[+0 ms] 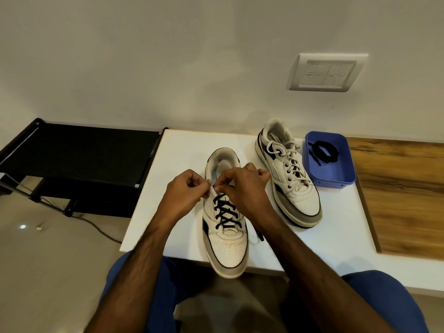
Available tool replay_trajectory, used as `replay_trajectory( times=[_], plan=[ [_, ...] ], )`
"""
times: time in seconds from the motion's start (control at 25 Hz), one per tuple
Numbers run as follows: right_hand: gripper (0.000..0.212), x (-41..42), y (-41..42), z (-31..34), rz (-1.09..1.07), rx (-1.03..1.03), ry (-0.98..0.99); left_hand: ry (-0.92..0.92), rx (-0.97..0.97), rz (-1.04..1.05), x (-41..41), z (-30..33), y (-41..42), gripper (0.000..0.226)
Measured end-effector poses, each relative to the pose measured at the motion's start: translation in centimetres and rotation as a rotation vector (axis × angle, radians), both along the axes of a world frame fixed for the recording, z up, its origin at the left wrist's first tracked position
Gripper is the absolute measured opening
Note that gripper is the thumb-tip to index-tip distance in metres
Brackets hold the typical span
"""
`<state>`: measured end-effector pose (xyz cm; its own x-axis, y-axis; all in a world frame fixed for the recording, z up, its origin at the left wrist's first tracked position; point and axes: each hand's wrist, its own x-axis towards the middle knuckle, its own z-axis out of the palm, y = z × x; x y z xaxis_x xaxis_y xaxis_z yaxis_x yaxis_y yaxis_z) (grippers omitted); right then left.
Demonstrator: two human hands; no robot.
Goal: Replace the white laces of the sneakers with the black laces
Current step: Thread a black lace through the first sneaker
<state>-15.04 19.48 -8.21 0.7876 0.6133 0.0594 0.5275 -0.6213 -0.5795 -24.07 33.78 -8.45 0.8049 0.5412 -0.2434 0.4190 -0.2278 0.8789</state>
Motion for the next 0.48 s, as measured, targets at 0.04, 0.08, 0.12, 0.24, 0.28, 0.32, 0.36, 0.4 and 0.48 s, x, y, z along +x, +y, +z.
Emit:
replay_trajectory(
  times=[0.04,0.08,0.12,0.24,0.28,0.32,0.36,0.4,0.48],
  plan=[
    [0.003,-0.1,0.1,-0.1,0.004,-0.012,-0.014,0.007,-0.031,0.01,0.0,0.0,0.1,0.015],
    [0.002,-0.2,0.3,-0.2,0.01,-0.018,-0.023,0.007,-0.059,0.012,-0.1,0.1,0.2,0.012],
    [0.002,-0.4,0.4,-0.3,0.014,-0.014,-0.024,0.007,-0.077,0.01,-0.1,0.2,0.3,0.009],
    [0.003,-1.0,0.9,-0.8,0.016,-0.005,-0.036,0.014,-0.101,0.0,-0.3,0.1,0.7,0.004],
    [0.004,-1.2,1.0,-1.0,0.019,-0.018,-0.06,0.017,-0.111,0.0,-0.3,-0.1,0.8,0.005],
    [0.004,-1.4,1.1,-1.0,0.025,-0.032,-0.088,0.016,-0.122,0.0,-0.3,-0.2,0.9,0.005],
    [0.004,-1.5,1.2,-1.0,0.032,-0.042,-0.113,0.012,-0.13,-0.003,-0.4,-0.2,0.9,0.005],
    [0.003,-1.6,1.2,-1.0,0.038,-0.045,-0.132,0.004,-0.135,-0.004,-0.4,-0.2,0.9,0.005],
    [0.003,-1.7,1.1,-1.1,0.056,-0.047,-0.165,-0.016,-0.155,0.0,-0.6,-0.1,0.9,0.003]
  ],
)
